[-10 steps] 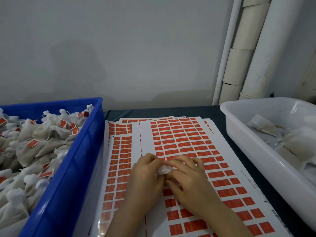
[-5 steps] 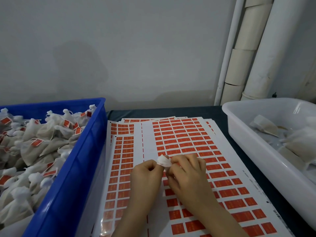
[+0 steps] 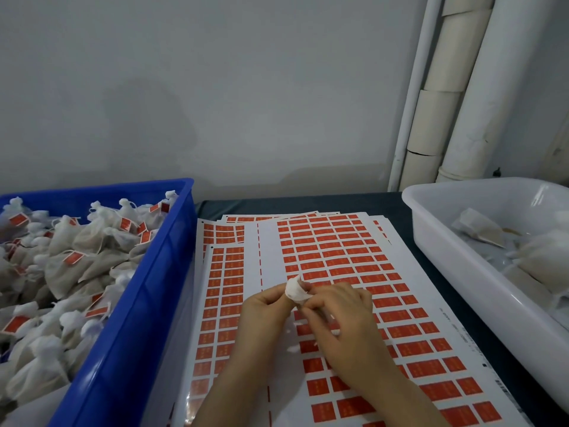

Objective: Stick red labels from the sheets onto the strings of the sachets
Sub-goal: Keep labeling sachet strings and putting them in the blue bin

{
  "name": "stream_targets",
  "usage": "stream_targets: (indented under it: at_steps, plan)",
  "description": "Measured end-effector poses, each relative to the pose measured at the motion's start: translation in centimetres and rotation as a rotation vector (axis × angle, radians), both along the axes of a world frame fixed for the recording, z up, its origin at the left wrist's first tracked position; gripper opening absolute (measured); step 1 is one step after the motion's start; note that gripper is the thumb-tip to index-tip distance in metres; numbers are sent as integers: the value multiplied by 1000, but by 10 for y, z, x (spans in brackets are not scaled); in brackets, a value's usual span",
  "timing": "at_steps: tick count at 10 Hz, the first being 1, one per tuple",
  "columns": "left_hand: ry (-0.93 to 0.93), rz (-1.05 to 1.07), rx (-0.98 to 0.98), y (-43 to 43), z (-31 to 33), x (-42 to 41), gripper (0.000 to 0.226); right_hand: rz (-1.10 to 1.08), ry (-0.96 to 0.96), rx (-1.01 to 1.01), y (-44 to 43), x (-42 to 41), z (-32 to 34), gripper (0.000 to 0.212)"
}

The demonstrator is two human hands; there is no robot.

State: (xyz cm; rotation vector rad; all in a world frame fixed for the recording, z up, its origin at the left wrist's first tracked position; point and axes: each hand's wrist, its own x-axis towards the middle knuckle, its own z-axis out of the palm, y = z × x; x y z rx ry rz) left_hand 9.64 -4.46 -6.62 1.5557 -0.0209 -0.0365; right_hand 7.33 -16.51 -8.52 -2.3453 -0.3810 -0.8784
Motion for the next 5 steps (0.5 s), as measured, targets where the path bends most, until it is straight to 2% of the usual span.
stream_targets:
  at_steps: [1,2,3,4,5]
  plan:
    - [-25,-29,22,1,-3,2,24,54,247,177,0,-5,3,10]
    - [-52,-87,38,2,-2,2,15,66,315,220,-3,-3,-2,8]
    - [-88,-131,101,6,-1,3,13,36,252,132,-5,-3,5,7]
    - [-112,-168,160,10,1,4,24,-10,55,61,-14,-3,14,8]
    - [-66,-237,245,10,-1,6,29,115,110,150,-21,-3,18,19]
